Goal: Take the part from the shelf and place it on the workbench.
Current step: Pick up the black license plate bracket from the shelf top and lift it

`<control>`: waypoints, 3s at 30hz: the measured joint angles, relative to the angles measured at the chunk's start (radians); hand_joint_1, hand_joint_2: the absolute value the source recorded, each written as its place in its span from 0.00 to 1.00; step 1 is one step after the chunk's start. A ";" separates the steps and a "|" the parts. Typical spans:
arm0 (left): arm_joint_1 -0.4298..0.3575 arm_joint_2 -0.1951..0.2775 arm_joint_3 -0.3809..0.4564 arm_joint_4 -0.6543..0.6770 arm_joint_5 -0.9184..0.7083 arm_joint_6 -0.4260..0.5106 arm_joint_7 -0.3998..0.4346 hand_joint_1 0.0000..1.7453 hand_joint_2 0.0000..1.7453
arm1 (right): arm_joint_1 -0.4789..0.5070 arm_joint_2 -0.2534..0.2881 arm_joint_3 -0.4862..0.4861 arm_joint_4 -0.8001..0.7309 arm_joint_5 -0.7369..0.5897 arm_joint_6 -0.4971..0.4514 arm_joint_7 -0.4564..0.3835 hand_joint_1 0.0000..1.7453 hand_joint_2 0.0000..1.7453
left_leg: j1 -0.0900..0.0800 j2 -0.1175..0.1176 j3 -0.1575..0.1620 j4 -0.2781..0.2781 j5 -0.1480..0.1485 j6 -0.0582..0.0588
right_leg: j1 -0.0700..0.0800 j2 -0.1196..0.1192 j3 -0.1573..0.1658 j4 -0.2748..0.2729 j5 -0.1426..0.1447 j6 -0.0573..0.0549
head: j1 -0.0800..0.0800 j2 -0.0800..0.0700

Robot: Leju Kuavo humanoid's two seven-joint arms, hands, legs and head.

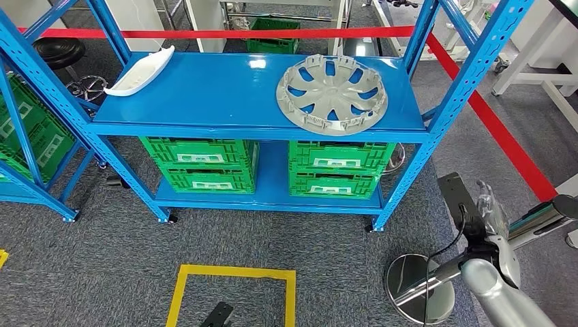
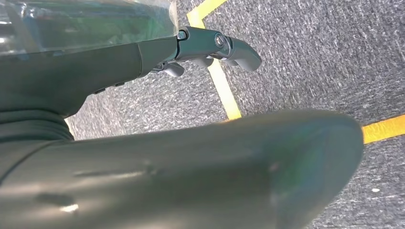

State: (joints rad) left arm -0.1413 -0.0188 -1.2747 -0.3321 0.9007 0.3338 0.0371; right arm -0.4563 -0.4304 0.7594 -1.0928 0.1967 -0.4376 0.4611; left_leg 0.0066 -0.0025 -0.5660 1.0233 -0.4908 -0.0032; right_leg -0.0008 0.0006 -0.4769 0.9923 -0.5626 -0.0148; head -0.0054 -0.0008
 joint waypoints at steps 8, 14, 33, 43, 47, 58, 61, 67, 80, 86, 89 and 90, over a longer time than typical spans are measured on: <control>-0.017 0.001 -0.027 0.006 -0.029 -0.011 0.015 0.00 0.00 | -0.085 0.010 0.049 -0.084 0.183 0.106 0.048 0.00 0.00 | 0.000 0.000 0.000 0.000 0.001 0.000 | 0.000 0.000 0.000 0.000 0.000 0.000 | 0.000 0.000; -0.019 0.003 -0.044 0.011 -0.033 -0.015 0.023 0.00 0.00 | -0.097 0.016 0.076 -0.110 0.206 0.117 0.048 0.00 0.00 | 0.000 0.000 0.000 0.000 0.001 0.000 | 0.000 0.000 0.000 0.000 0.000 0.000 | 0.000 0.000; -0.015 0.004 -0.046 0.023 -0.067 -0.025 0.021 0.00 0.00 | -0.132 0.032 0.152 -0.236 0.544 0.199 0.140 0.00 0.00 | 0.000 0.000 0.000 0.000 0.001 0.000 | 0.000 0.000 -0.001 0.000 0.000 0.000 | 0.000 0.000; -0.011 0.009 -0.046 0.024 -0.084 -0.040 0.024 0.00 0.00 | -0.105 0.076 0.175 -0.274 0.666 0.242 0.120 0.00 0.00 | 0.000 0.000 0.000 0.000 0.001 0.000 | 0.000 0.000 -0.001 0.001 0.000 0.000 | 0.000 0.000; -0.010 0.010 -0.046 0.024 -0.089 -0.043 0.026 0.00 0.00 | -0.106 0.091 0.178 -0.294 0.682 0.267 0.121 0.00 0.00 | 0.000 0.000 0.000 0.000 0.001 0.000 | 0.000 0.000 -0.001 0.001 0.000 0.000 | 0.000 0.000; -0.012 0.010 -0.046 0.024 -0.101 -0.046 0.048 0.00 0.00 | -0.103 0.115 0.185 -0.297 0.681 0.277 0.106 0.00 0.00 | 0.000 0.000 0.000 0.000 0.001 0.000 | 0.000 0.000 -0.001 0.001 0.000 0.000 | 0.000 0.000; -0.012 0.010 -0.046 0.024 -0.104 -0.046 0.056 0.00 0.00 | -0.101 0.118 0.185 -0.297 0.681 0.281 0.105 0.00 0.00 | 0.000 0.000 0.000 0.000 0.001 0.000 | 0.000 0.000 -0.001 0.001 0.000 0.000 | 0.000 0.000; -0.012 0.010 -0.046 0.024 -0.105 -0.046 0.062 0.00 0.00 | -0.094 0.122 0.185 -0.297 0.681 0.283 0.104 0.00 0.00 | 0.000 0.000 0.000 0.000 0.001 0.000 | 0.000 0.000 -0.001 0.001 0.000 0.000 | 0.000 0.000; -0.018 0.010 -0.046 0.024 -0.118 -0.047 0.069 0.00 0.00 | -0.087 0.128 0.185 -0.297 0.681 0.288 0.098 0.00 0.00 | 0.000 0.000 0.000 0.000 0.001 0.000 | 0.000 0.000 -0.001 0.001 0.000 0.000 | 0.000 0.000; -0.019 0.011 -0.046 0.024 -0.123 -0.047 0.072 0.00 0.00 | -0.081 0.131 0.185 -0.297 0.681 0.288 0.095 0.00 0.00 | 0.000 0.000 0.000 0.000 0.001 0.000 | 0.000 0.000 -0.001 0.001 0.000 0.000 | 0.000 0.000; -0.019 0.012 -0.046 0.024 -0.124 -0.047 0.072 0.00 0.00 | -0.078 0.132 0.185 -0.297 0.681 0.287 0.094 0.00 0.00 | 0.000 0.000 0.000 0.000 0.001 0.000 | 0.000 0.000 -0.001 0.001 0.000 0.000 | 0.000 0.000; -0.019 0.012 -0.046 0.024 -0.125 -0.047 0.072 0.00 0.00 | -0.077 0.132 0.185 -0.297 0.681 0.288 0.093 0.00 0.00 | 0.000 0.000 0.000 0.000 0.001 0.000 | 0.000 0.000 -0.001 0.001 0.000 0.000 | 0.000 0.000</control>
State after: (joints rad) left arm -0.1605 -0.0072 -1.3203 -0.3082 0.7756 0.2872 0.1091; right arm -0.5329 -0.2984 0.9442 -1.3897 0.8774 -0.1500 0.5541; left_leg 0.0066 -0.0025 -0.5664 1.0233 -0.4902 -0.0031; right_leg -0.0009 0.0008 -0.4780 0.9928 -0.5625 -0.0149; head -0.0053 -0.0008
